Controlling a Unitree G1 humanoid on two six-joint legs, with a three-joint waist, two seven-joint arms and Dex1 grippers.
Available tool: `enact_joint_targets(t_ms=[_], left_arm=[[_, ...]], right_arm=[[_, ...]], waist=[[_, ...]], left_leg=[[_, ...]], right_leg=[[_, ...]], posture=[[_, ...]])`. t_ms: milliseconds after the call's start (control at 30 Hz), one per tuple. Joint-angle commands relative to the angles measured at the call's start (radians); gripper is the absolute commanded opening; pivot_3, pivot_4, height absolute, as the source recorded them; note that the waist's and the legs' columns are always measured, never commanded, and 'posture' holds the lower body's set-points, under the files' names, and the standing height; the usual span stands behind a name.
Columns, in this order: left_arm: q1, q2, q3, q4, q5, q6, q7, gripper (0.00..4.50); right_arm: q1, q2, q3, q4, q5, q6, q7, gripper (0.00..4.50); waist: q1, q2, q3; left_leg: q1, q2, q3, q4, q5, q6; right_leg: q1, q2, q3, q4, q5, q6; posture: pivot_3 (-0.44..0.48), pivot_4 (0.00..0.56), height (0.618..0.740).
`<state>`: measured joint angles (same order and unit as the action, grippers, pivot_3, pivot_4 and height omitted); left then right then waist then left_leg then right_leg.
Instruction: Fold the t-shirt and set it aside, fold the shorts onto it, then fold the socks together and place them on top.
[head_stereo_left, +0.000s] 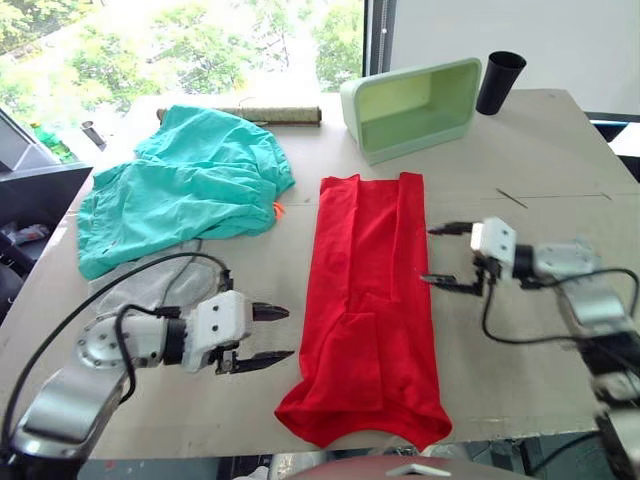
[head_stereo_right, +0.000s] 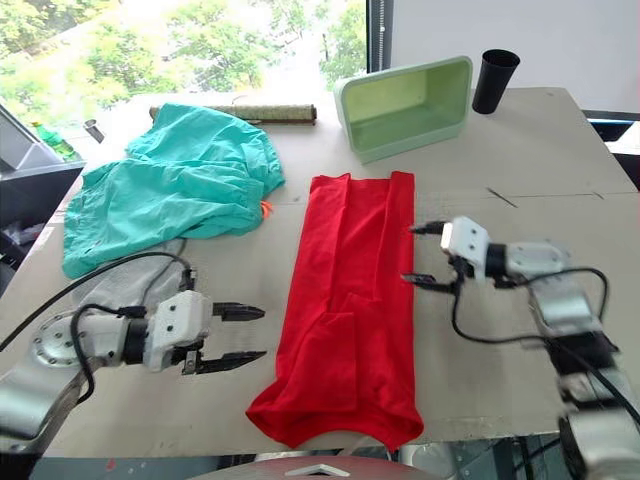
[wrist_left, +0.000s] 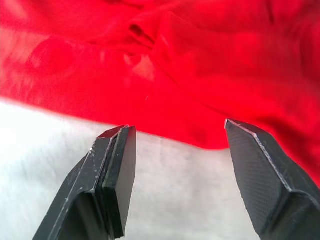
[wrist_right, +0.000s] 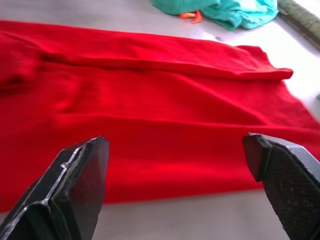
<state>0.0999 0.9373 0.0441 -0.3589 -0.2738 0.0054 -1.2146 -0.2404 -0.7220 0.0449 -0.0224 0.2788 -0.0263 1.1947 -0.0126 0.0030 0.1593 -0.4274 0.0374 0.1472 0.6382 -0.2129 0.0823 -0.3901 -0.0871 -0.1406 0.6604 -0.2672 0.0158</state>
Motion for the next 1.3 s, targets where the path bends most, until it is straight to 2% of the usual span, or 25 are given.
enact_joint_targets(t_ms=[33, 200, 333, 633, 900, 933, 967, 1000, 1033, 1067, 1133, 1233, 1300], left_arm=[[-0.071, 0.019, -0.09, 0.135, 0.096, -0.294, -0.12, 3.06], [-0.171, 0.029, -0.208, 0.247, 0.135, -0.518, -0.241, 3.06], [-0.211, -0.002, -0.285, 0.256, 0.097, -0.545, -0.289, 3.06], [-0.293, -0.078, -0.42, 0.358, 0.156, -0.643, -0.328, 3.06], [-0.349, -0.104, -0.486, 0.426, 0.18, -0.706, -0.337, 3.06], [-0.355, -0.109, -0.495, 0.431, 0.182, -0.71, -0.336, 2.51], [-0.358, -0.112, -0.502, 0.434, 0.183, -0.718, -0.337, 2.26], [-0.36, -0.113, -0.509, 0.435, 0.183, -0.722, -0.338, 1.71], [-0.36, -0.113, -0.516, 0.435, 0.181, -0.73, -0.34, 1.6], [-0.359, -0.111, -0.52, 0.435, 0.18, -0.738, -0.342, 0.93], [-0.36, -0.107, -0.528, 0.438, 0.182, -0.75, -0.342, 0.05], [-0.357, -0.103, -0.532, 0.441, 0.172, -0.743, -0.338, 0.0], [-0.357, -0.101, -0.533, 0.442, 0.164, -0.74, -0.339, 0.0]], right_arm=[[0.183, -0.098, -0.076, -0.121, -0.001, -0.04, 0.031, 4.5], [0.408, -0.159, -0.081, -0.188, -0.062, -0.203, 0.048, 4.5], [0.506, -0.161, -0.031, -0.26, -0.076, -0.302, 0.061, 4.5], [0.46, -0.123, 0.107, -0.335, -0.106, -0.308, 0.033, 4.5], [0.444, -0.129, 0.145, -0.363, -0.112, -0.299, 0.014, 4.5], [0.443, -0.127, 0.149, -0.366, -0.112, -0.296, 0.01, 3.94], [0.441, -0.124, 0.153, -0.369, -0.113, -0.293, 0.006, 3.7], [0.441, -0.124, 0.157, -0.371, -0.113, -0.291, 0.005, 3.08], [0.442, -0.124, 0.158, -0.373, -0.113, -0.289, 0.003, 2.91], [0.443, -0.125, 0.16, -0.375, -0.112, -0.288, 0.001, 2.26], [0.443, -0.128, 0.16, -0.375, -0.11, -0.287, -0.001, 1.26], [0.445, -0.132, 0.16, -0.376, -0.108, -0.286, -0.003, 0.06], [0.448, -0.132, 0.161, -0.377, -0.105, -0.283, -0.004, 0.06]], waist=[[0.008, 0.0, -0.001], [0.011, 0.0, -0.001], [0.012, -0.001, -0.001], [0.03, -0.001, -0.002], [0.037, 0.008, -0.008], [0.037, 0.009, -0.009], [0.037, 0.01, -0.009], [0.039, 0.011, -0.01], [0.04, 0.011, -0.01], [0.042, 0.011, -0.01], [0.044, 0.01, -0.011], [0.044, 0.01, -0.011], [0.045, 0.01, -0.011]], left_leg=[[0.0, 0.0, 0.0, 0.0, 0.0, 0.0], [-0.001, 0.0, 0.0, 0.0, 0.0, 0.0], [-0.001, 0.0, 0.0, 0.0, 0.0, 0.001], [-0.001, 0.0, 0.0, 0.004, -0.002, 0.005], [-0.002, 0.0, -0.001, 0.01, -0.004, 0.008], [-0.002, 0.0, -0.001, 0.011, -0.004, 0.009], [-0.002, 0.0, -0.001, 0.011, -0.004, 0.009], [-0.002, 0.0, -0.001, 0.011, -0.005, 0.01], [-0.002, 0.0, -0.001, 0.012, -0.006, 0.012], [-0.002, 0.0, -0.001, 0.012, -0.006, 0.013], [-0.002, 0.0, -0.001, 0.013, -0.007, 0.013], [-0.002, 0.0, -0.001, 0.013, -0.006, 0.013], [-0.002, 0.0, -0.001, 0.013, -0.006, 0.014]], right_leg=[[0.0, 0.0, 0.0, 0.0, 0.0, 0.0], [-0.001, -0.001, 0.0, -0.002, 0.0, 0.0], [-0.001, 0.0, -0.001, -0.002, -0.001, 0.001], [0.0, 0.0, -0.001, -0.001, -0.003, 0.004], [0.003, -0.001, -0.002, -0.001, -0.003, 0.004], [0.004, -0.001, -0.002, -0.001, -0.003, 0.004], [0.004, -0.001, -0.002, -0.001, -0.003, 0.004], [0.004, -0.001, -0.002, -0.001, -0.003, 0.004], [0.004, -0.001, -0.002, -0.001, -0.003, 0.004], [0.004, -0.001, -0.002, -0.001, -0.003, 0.004], [0.004, -0.001, -0.002, -0.001, -0.004, 0.002], [0.004, -0.001, -0.002, -0.001, -0.004, 0.002], [0.004, -0.001, -0.002, -0.001, -0.004, 0.002]], posture=[[0.0, 0.15, 0.74], [0.0, 0.15, 0.74], [0.0, 0.15, 0.74], [0.0, 0.15, 0.74], [0.0, 0.15, 0.74], [0.0, 0.15, 0.74], [0.0, 0.15, 0.74], [0.0, 0.15, 0.74], [0.0, 0.15, 0.74], [0.0, 0.15, 0.74], [0.0, 0.15, 0.74], [0.0, 0.15, 0.74], [0.0, 0.15, 0.74]])
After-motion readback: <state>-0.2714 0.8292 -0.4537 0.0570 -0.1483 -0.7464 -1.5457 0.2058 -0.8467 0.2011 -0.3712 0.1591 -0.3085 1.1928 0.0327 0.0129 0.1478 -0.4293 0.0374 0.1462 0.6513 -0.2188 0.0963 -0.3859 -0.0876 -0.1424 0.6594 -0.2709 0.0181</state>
